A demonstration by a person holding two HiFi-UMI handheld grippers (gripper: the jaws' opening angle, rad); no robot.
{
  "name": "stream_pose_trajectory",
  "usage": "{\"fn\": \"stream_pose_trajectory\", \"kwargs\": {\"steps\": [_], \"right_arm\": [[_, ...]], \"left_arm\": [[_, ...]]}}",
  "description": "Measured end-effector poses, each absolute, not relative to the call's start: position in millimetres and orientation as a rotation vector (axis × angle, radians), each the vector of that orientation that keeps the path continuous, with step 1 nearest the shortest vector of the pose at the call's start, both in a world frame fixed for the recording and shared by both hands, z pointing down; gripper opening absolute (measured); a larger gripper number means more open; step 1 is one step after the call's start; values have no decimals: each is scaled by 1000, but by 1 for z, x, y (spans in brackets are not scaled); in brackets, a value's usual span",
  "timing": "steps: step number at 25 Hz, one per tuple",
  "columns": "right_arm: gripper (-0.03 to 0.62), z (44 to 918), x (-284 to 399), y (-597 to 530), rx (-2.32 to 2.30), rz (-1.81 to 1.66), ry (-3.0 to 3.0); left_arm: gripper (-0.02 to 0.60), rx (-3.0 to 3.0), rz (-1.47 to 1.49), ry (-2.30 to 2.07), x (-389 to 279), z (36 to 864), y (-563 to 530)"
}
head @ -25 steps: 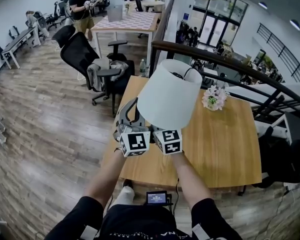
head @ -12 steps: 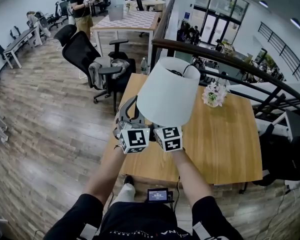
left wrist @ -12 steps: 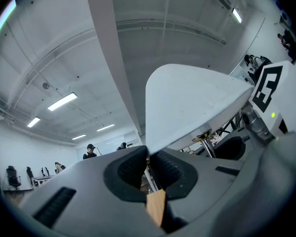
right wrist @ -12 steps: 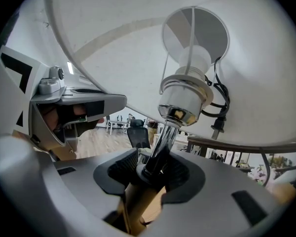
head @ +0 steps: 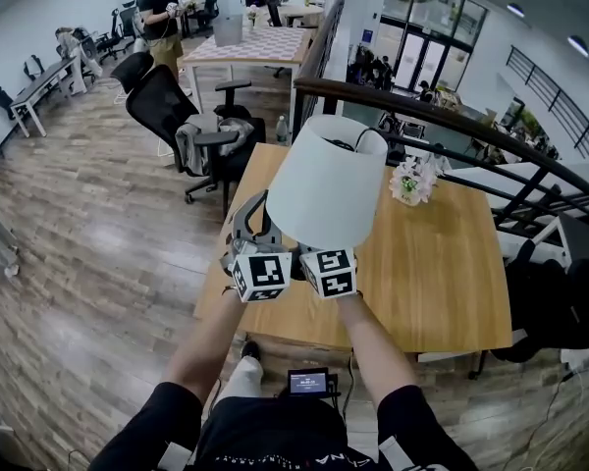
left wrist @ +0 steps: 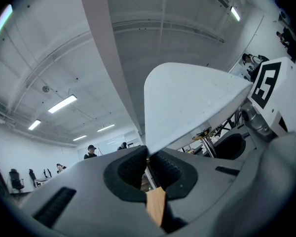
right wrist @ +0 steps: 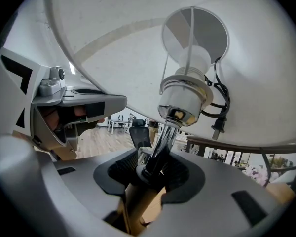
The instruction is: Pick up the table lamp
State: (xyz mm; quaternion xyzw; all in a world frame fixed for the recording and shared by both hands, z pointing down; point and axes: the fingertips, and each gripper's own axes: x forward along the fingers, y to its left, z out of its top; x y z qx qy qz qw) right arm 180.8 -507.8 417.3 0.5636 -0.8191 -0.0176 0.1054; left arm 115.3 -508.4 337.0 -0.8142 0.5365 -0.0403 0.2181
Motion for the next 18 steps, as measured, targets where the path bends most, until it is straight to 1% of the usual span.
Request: {"fn": "stream_pose_trajectory", "kwargs": {"steps": [11, 18], "right_arm": [[166, 413, 167, -455, 1642, -74, -2416], [166, 406, 124, -414, 1640, -87, -2416]], "left_arm": [[34, -2246, -116, 1498, 101, 335, -457], [33, -2245, -109, 1493, 58, 329, -416]]}}
